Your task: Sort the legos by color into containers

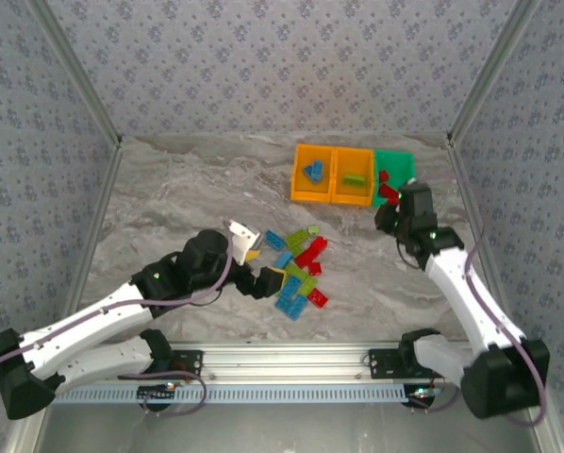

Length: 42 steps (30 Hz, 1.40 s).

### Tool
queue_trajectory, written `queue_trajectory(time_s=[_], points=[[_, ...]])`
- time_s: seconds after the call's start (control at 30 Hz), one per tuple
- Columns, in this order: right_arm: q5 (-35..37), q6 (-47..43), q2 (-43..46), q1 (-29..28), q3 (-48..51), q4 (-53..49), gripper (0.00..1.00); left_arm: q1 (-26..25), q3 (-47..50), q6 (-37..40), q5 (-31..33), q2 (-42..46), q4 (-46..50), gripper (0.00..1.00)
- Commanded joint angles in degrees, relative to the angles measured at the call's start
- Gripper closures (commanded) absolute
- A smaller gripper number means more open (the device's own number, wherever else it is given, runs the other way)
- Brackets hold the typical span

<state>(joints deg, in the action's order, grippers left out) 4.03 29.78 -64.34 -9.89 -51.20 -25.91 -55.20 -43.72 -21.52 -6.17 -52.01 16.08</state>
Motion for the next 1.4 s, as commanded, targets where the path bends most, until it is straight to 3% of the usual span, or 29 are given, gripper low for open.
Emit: queue_trajectory(time_s=[0.0,0.1,0.17,0.3,0.5,0.67,0.83,1.1,1.27,1.37], points=[[-2.06,-7.21,-11.59,4.43,-7.09,0.09,0.85,-0.26,-0.20,-5.25,6.98,0.80,1.44,0.01],[-2.74,-8.20,-23.44,7.01,-15.95,0.92,0.85,-0.04,-0.17,-15.89,23.66,0.66,10.62,0.01],[-2.76,-8.19,-30.53,8.17,-22.77,0.44,0.84,0.66,0.10,-23.55,30.29,0.94,16.69,0.01],[-0.08,-8.41,-42.38,9.78,-34.53,-2.92,0.81,1.23,2.92,-31.47,30.71,3.87,19.31,0.01],[1.48,-8.40,-48.43,10.07,-44.36,-11.65,0.57,1.79,5.38,-36.97,28.25,4.76,18.90,0.01],[-1.66,-5.90,-38.43,9.77,-38.69,-12.19,0.51,2.58,3.77,-38.01,25.92,-1.81,16.40,0.01],[-8.64,-4.91,-17.58,6.18,-24.77,-11.08,0.43,2.79,-2.63,-39.27,24.42,-13.55,16.21,0.01],[-10.20,-4.49,11.86,-11.70,-9.42,-20.22,0.21,5.16,-7.88,-45.74,22.37,-29.09,5.58,0.01],[-17.28,6.50,18.74,-20.08,-4.36,-22.70,0.17,8.63,-13.02,-49.41,17.86,-38.54,1.38,0.01],[-14.88,11.26,20.53,-26.96,-2.38,-21.93,0.15,9.22,-17.66,-50.31,17.91,-44.24,1.23,0.01]])
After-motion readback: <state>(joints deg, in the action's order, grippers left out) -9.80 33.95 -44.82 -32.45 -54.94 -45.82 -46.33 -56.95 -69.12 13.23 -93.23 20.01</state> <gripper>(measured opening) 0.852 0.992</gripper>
